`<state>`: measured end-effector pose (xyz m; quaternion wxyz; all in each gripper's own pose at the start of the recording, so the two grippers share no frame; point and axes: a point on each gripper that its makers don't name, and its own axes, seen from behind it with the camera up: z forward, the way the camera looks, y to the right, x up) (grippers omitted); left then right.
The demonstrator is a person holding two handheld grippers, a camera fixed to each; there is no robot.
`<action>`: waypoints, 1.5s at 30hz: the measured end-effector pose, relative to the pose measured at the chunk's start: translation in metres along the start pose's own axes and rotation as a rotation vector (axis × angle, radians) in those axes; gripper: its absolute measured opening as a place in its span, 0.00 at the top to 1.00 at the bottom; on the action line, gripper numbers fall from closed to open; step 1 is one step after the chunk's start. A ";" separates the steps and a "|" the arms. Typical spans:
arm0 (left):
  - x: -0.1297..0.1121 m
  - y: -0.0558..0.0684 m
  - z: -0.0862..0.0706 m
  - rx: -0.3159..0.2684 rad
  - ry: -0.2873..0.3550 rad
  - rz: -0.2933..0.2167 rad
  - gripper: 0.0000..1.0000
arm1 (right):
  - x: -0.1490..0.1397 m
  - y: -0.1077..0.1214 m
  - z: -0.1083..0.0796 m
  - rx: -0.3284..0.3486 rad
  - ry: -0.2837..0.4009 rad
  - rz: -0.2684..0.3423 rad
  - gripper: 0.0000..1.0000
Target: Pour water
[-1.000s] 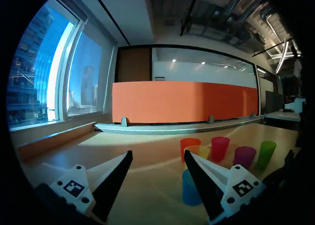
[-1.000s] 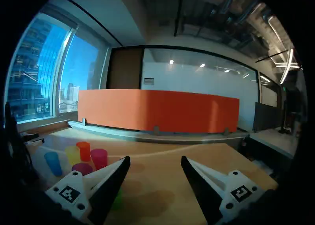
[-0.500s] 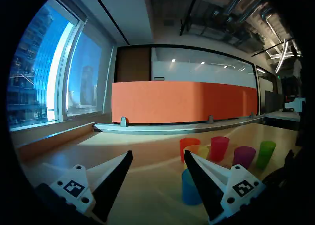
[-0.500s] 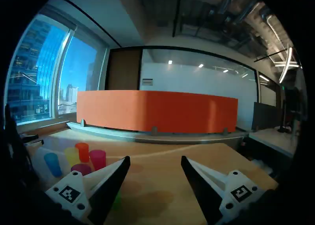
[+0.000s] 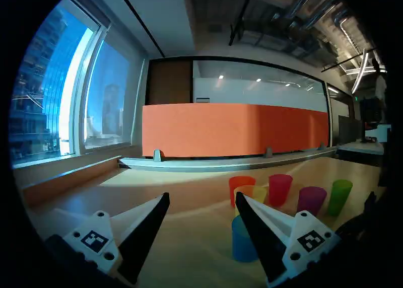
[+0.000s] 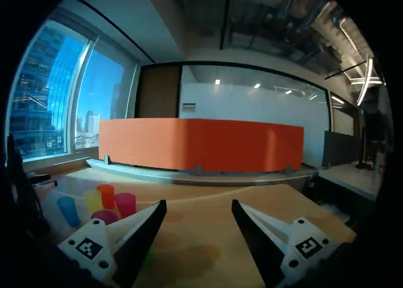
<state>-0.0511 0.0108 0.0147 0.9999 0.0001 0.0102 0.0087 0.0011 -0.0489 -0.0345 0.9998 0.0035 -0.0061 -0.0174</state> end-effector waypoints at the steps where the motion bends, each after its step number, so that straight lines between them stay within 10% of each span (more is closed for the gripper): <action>1: 0.000 0.000 0.000 0.000 0.000 0.000 0.03 | 0.001 0.001 -0.001 0.000 0.006 -0.002 0.00; 45: -0.001 0.001 0.000 0.000 0.000 0.000 0.03 | -0.056 0.047 0.032 -0.064 0.072 0.084 0.00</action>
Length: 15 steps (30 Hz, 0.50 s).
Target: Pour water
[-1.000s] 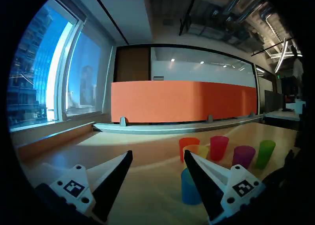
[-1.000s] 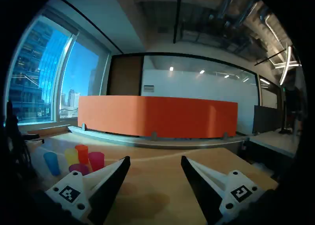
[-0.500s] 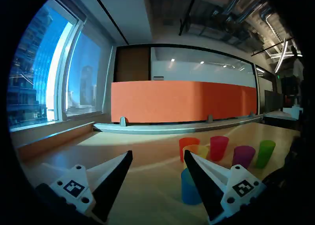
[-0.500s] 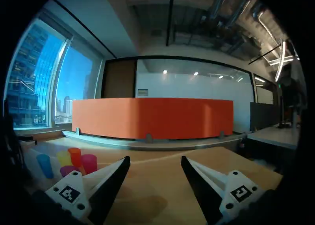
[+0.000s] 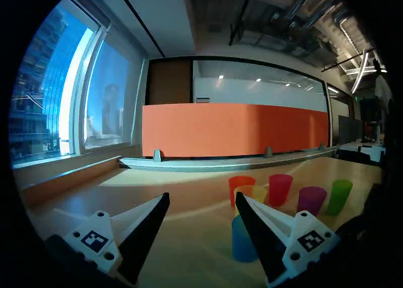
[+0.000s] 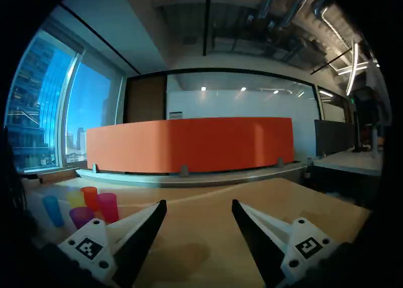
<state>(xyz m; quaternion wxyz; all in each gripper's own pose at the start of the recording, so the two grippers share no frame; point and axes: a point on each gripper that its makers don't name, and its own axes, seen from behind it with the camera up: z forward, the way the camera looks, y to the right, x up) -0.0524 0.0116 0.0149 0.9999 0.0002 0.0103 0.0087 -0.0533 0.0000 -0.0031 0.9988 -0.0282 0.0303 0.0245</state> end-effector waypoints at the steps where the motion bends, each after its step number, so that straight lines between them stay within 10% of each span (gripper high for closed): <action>1: 0.000 0.000 0.000 0.000 0.000 0.000 0.03 | -0.001 0.000 0.000 0.002 -0.001 -0.001 0.00; 15: 0.000 0.000 0.001 0.000 0.000 0.000 0.03 | -0.017 0.003 0.003 0.000 -0.022 -0.011 0.00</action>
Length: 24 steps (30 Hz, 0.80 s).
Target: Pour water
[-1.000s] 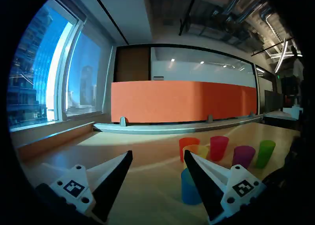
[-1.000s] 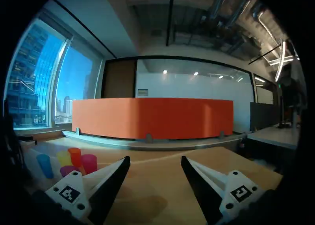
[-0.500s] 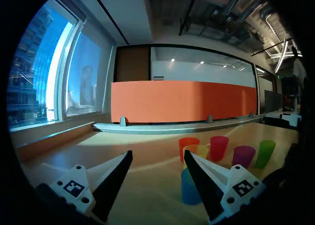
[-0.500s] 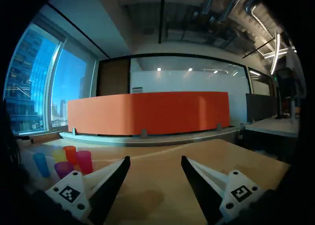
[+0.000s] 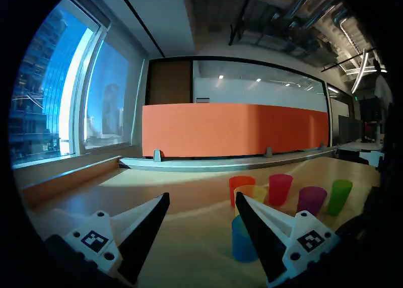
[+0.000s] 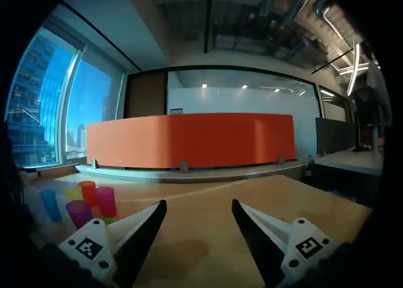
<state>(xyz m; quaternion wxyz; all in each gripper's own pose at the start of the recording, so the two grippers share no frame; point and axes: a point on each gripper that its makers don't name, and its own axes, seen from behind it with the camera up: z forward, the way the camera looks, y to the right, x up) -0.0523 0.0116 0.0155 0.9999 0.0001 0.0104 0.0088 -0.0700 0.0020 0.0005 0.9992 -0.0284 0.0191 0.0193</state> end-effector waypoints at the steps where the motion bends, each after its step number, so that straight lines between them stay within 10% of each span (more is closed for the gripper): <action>1: 0.000 0.000 0.000 0.000 0.000 0.000 0.03 | -0.002 0.001 0.000 -0.002 -0.004 -0.002 0.00; 24: 0.000 0.000 0.000 0.000 0.000 0.000 0.02 | -0.006 0.004 0.001 -0.018 -0.012 -0.029 0.00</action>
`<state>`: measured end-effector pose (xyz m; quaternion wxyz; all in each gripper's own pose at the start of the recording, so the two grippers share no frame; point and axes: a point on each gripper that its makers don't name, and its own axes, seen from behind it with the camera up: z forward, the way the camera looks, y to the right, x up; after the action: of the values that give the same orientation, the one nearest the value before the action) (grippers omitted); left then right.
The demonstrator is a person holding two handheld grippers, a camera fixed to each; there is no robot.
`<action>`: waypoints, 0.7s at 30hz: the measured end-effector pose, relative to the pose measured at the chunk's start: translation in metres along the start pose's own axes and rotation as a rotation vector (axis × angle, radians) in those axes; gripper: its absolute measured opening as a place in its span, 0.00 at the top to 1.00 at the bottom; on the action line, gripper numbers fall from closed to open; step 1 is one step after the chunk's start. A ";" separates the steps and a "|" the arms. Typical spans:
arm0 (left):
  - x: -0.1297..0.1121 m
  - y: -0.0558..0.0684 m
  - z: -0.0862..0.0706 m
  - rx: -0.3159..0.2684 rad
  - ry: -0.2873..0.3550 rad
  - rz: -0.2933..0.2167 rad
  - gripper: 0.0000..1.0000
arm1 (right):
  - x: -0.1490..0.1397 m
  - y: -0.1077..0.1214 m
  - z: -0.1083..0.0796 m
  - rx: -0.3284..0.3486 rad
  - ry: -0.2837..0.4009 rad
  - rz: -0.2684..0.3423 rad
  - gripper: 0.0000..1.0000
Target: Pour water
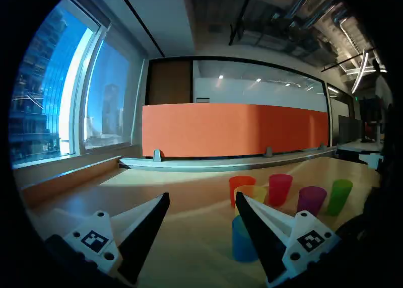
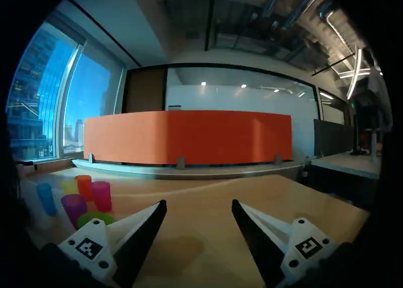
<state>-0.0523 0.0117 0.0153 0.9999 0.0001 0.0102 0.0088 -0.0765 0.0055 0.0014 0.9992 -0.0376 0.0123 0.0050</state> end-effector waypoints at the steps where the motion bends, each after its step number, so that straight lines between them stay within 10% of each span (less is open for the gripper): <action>1: 0.000 0.000 0.000 0.000 0.000 0.000 0.03 | 0.000 0.000 0.000 0.000 0.000 0.000 0.00; 21: 0.000 0.000 -0.001 0.000 0.000 0.000 0.03 | -0.001 -0.002 -0.002 0.006 -0.001 0.000 0.00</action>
<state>-0.0526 0.0120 0.0142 0.9999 0.0002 0.0102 0.0087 -0.0778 0.0032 -0.0002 0.9993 -0.0348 0.0117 0.0049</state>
